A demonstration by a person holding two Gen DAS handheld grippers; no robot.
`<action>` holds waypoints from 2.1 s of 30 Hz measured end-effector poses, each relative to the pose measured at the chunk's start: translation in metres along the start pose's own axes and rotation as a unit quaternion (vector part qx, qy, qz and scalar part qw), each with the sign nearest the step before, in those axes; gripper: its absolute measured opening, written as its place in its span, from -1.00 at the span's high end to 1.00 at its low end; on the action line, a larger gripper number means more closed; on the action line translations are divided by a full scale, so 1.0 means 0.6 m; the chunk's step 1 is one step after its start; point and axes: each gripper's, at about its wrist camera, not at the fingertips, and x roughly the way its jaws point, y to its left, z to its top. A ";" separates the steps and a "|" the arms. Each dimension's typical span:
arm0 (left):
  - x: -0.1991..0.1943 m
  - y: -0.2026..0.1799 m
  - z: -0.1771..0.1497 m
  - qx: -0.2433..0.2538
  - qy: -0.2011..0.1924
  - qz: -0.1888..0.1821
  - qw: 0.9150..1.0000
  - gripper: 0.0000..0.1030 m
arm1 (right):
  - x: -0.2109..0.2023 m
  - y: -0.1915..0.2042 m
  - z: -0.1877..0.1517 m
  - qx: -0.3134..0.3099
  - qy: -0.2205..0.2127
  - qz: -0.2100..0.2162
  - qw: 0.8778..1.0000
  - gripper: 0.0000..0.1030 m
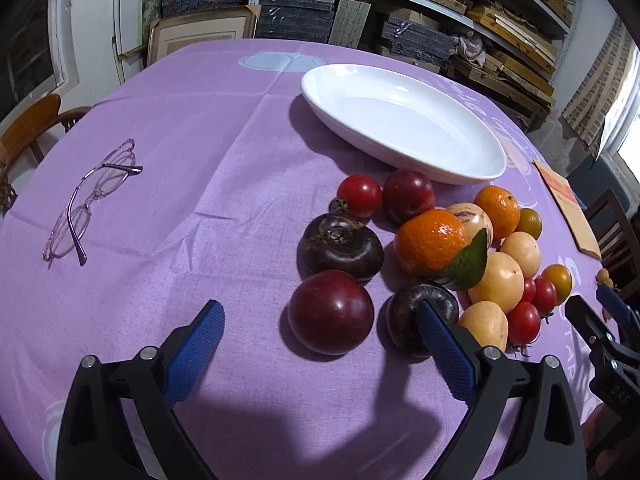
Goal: Organize fruits
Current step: 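Grasp the dark red plum with the left gripper while the right gripper approaches the fruits, then carry the red plum with the left gripper while the right gripper grasps an orange tomato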
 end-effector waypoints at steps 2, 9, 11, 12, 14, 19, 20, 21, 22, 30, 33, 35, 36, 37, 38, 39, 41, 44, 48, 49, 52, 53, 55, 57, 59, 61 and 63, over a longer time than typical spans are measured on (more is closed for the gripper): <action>-0.002 0.004 0.002 -0.003 -0.003 0.005 1.000 -0.72 | 0.001 -0.003 0.000 0.004 0.001 0.003 1.000 -0.92; 0.003 0.006 0.001 0.000 0.007 0.001 1.000 -0.40 | 0.002 -0.004 0.000 0.004 0.000 0.004 1.000 -0.92; 0.006 0.000 0.001 0.006 0.006 -0.001 1.000 -0.30 | 0.003 -0.004 -0.001 0.004 -0.001 0.004 1.000 -0.92; 0.007 -0.003 0.001 0.010 0.006 -0.001 1.000 -0.24 | 0.003 -0.001 0.000 0.004 0.000 0.004 1.000 -0.92; 0.006 -0.004 0.001 0.012 0.006 -0.008 1.000 -0.11 | 0.003 -0.002 0.000 0.004 -0.001 0.005 1.000 -0.92; 0.007 -0.007 0.001 0.013 0.006 -0.017 1.000 0.18 | 0.003 -0.004 -0.001 0.008 -0.002 0.005 1.000 -0.92; 0.007 -0.008 0.001 0.015 0.005 -0.017 1.000 0.20 | 0.003 -0.004 -0.001 0.007 -0.002 0.005 1.000 -0.92; 0.006 -0.009 0.000 0.015 0.002 -0.016 1.000 0.21 | 0.002 -0.004 -0.001 0.007 -0.002 0.004 1.000 -0.92; 0.006 -0.010 0.001 0.015 0.000 -0.016 1.000 0.21 | 0.002 -0.004 -0.001 0.007 -0.002 0.003 1.000 -0.92; -0.045 -0.010 0.001 0.026 -0.055 0.010 0.998 0.22 | 0.013 -0.006 0.003 -0.001 0.013 0.007 1.000 -0.92; -0.071 -0.015 0.005 0.031 -0.074 0.020 0.997 0.22 | 0.020 0.001 0.009 -0.019 0.019 0.004 1.000 -0.92; -0.082 -0.017 0.006 0.038 -0.080 0.015 0.996 0.22 | 0.027 0.003 0.013 -0.026 0.023 0.004 0.999 -0.92; -0.089 -0.019 0.006 0.041 -0.086 0.012 0.995 0.22 | 0.032 0.002 0.016 -0.025 0.027 0.007 0.999 -0.92; -0.092 -0.022 0.005 0.045 -0.090 0.011 0.995 0.22 | 0.035 -0.001 0.017 -0.019 0.029 0.012 0.999 -0.92; -0.095 -0.024 0.004 0.048 -0.092 0.010 0.995 0.22 | 0.037 -0.007 0.019 -0.010 0.031 0.017 0.999 -0.92; -0.095 -0.026 0.003 0.049 -0.092 0.008 0.994 0.22 | 0.040 -0.015 0.021 0.001 0.033 0.021 0.999 -0.92; -0.090 -0.026 0.002 0.049 -0.087 0.003 0.995 0.22 | 0.042 -0.033 0.024 0.024 0.033 0.024 0.999 -0.92; -0.080 -0.023 0.004 0.046 -0.079 -0.001 0.996 0.22 | 0.050 -0.050 0.030 0.036 0.038 0.011 0.999 -0.92; -0.072 -0.020 0.005 0.043 -0.072 -0.002 0.996 0.22 | 0.061 -0.045 0.032 0.021 0.042 0.002 0.999 -0.91; -0.071 -0.018 0.005 0.042 -0.071 -0.003 0.997 0.22 | 0.063 -0.046 0.034 0.019 0.042 0.003 0.999 -0.88; -0.069 -0.018 0.005 0.042 -0.069 -0.003 0.997 0.22 | 0.073 -0.060 0.039 0.027 0.052 0.012 0.998 -0.45; -0.069 -0.017 0.006 0.041 -0.068 -0.002 0.997 0.22 | 0.077 -0.067 0.039 0.032 0.061 0.018 0.997 -0.33; -0.068 -0.016 0.006 0.039 -0.067 -0.004 0.997 0.22 | 0.084 -0.077 0.034 0.038 0.074 0.020 0.996 -0.31; -0.064 -0.016 0.007 0.038 -0.062 -0.005 0.997 0.22 | 0.087 -0.077 0.029 0.034 0.079 0.026 0.996 -0.31; -0.061 -0.018 0.007 0.039 -0.060 -0.006 0.997 0.22 | 0.087 -0.074 0.029 0.027 0.076 0.024 0.996 -0.29; -0.061 -0.019 0.005 0.041 -0.060 -0.005 0.997 0.22 | 0.089 -0.074 0.030 0.023 0.071 0.024 0.997 -0.24; -0.059 -0.019 0.005 0.040 -0.058 -0.006 0.998 0.22 | 0.091 -0.073 0.029 0.023 0.073 0.029 0.997 -0.14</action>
